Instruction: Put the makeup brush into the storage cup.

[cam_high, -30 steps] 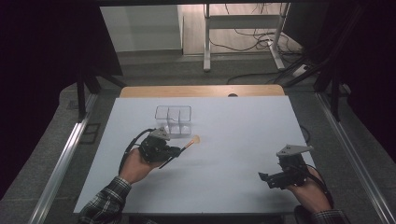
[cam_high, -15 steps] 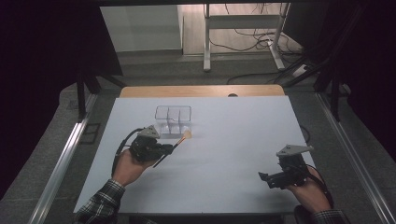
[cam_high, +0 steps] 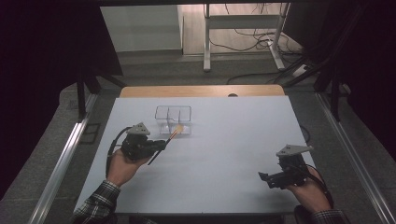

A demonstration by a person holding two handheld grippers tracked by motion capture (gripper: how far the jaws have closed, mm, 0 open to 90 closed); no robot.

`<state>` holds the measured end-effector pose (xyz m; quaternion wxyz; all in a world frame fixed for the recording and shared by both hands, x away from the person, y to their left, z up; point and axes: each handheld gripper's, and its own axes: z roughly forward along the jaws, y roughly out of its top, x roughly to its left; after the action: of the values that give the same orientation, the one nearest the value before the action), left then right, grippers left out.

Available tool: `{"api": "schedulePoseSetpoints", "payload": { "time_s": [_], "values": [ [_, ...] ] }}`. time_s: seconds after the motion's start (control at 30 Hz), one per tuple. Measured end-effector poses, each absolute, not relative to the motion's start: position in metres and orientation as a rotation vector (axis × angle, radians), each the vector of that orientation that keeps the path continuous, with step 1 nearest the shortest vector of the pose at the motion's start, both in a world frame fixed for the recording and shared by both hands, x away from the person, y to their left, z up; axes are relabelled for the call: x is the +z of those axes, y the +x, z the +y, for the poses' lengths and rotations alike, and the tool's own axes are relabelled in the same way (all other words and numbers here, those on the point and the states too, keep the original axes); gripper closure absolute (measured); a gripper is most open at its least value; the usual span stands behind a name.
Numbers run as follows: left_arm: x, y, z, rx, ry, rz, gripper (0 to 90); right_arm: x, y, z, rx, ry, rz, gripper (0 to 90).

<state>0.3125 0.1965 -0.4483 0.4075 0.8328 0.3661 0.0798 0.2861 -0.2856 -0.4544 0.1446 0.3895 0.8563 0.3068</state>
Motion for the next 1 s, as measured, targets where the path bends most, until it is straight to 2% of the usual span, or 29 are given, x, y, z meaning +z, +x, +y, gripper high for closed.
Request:
{"api": "schedulePoseSetpoints", "payload": {
  "time_s": [1.0],
  "values": [
    [-0.440, 0.319, 0.225, 0.286, 1.931, 1.021, 83.6, -0.453, 0.286, -0.288, 0.914, 1.142, 2.449, 0.0]
  ]
}}
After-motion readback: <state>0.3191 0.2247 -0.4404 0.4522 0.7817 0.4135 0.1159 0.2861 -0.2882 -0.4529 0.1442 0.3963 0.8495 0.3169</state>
